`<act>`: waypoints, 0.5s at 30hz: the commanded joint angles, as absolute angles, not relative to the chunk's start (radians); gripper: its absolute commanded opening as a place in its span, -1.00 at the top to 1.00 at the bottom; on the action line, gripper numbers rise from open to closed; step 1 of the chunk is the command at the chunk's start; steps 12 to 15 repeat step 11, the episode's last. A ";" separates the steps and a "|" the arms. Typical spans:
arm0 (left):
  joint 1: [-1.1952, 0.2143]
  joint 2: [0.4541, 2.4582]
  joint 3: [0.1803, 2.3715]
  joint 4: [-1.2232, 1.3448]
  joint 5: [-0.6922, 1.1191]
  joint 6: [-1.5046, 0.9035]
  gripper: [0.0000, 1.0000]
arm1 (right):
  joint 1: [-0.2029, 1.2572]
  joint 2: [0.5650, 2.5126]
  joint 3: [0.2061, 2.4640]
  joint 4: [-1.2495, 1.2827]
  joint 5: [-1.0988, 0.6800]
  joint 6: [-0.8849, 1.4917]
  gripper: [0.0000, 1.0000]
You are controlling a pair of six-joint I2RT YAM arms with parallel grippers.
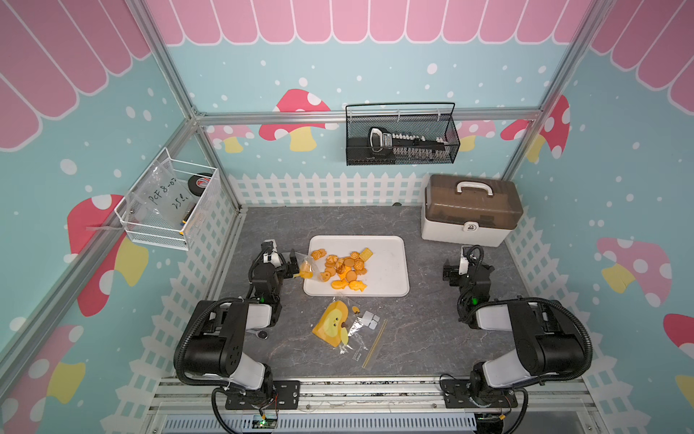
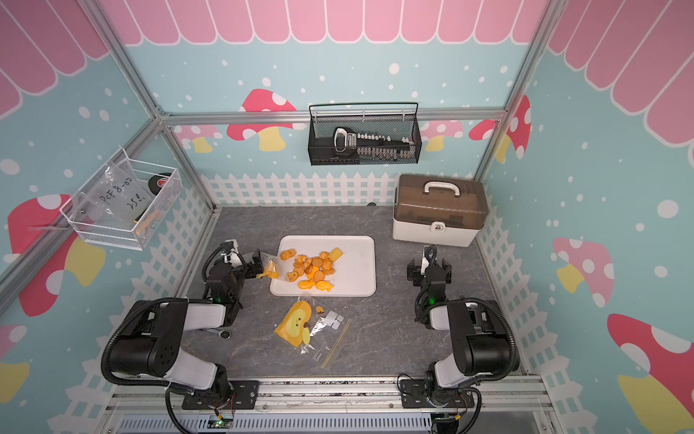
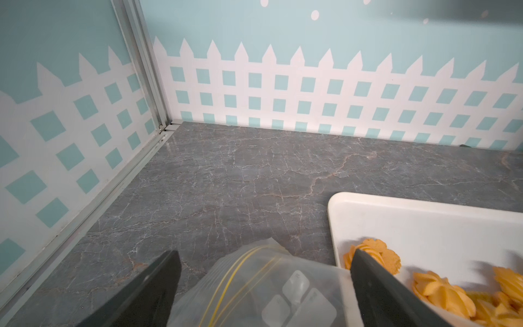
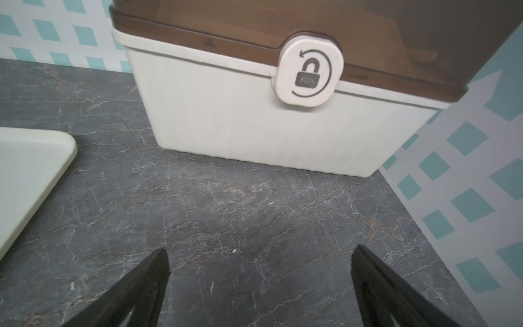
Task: Pour cookies out of the ziploc bag
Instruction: Reset both arms
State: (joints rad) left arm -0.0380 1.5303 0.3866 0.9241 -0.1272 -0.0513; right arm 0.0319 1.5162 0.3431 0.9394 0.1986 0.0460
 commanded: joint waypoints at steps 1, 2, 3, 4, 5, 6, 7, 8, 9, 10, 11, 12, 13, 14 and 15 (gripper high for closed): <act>-0.039 1.542 0.392 0.895 -0.153 -0.028 -0.97 | 0.029 1.526 0.353 0.932 0.169 0.021 -0.97; -0.040 1.536 0.398 0.868 -0.152 -0.030 -0.97 | 0.029 1.526 0.354 0.931 0.169 0.021 -0.97; -0.039 1.530 0.402 0.853 -0.149 -0.032 -0.97 | 0.029 1.526 0.355 0.931 0.169 0.021 -0.97; -0.040 1.537 0.398 0.877 -0.152 -0.029 -0.97 | 0.029 1.526 0.354 0.929 0.170 0.023 -0.97; -0.039 1.542 0.395 0.885 -0.153 -0.028 -0.97 | 0.029 1.526 0.355 0.930 0.168 0.023 -0.97; -0.040 1.533 0.400 0.862 -0.152 -0.031 -0.97 | 0.029 1.526 0.355 0.929 0.167 0.023 -0.97; -0.039 1.534 0.398 0.869 -0.151 -0.031 -0.97 | 0.030 1.526 0.356 0.928 0.167 0.023 -0.97; -0.040 1.541 0.396 0.885 -0.152 -0.028 -0.97 | 0.029 1.526 0.355 0.927 0.168 0.023 -0.97; -0.039 1.536 0.397 0.871 -0.151 -0.030 -0.97 | 0.029 1.526 0.355 0.928 0.167 0.023 -0.97; -0.040 1.534 0.399 0.868 -0.151 -0.031 -0.97 | 0.029 1.525 0.355 0.928 0.167 0.023 -0.97; -0.038 1.539 0.396 0.883 -0.153 -0.028 -0.97 | 0.029 1.521 0.351 0.933 0.170 0.022 -0.97; -0.038 1.539 0.396 0.883 -0.153 -0.028 -0.97 | 0.029 1.521 0.351 0.933 0.170 0.022 -0.97; -0.038 1.539 0.396 0.883 -0.153 -0.028 -0.97 | 0.029 1.521 0.351 0.933 0.170 0.022 -0.97; -0.038 1.539 0.396 0.883 -0.153 -0.028 -0.97 | 0.029 1.521 0.351 0.933 0.170 0.022 -0.97; -0.038 1.539 0.396 0.883 -0.153 -0.028 -0.97 | 0.029 1.521 0.351 0.933 0.170 0.022 -0.97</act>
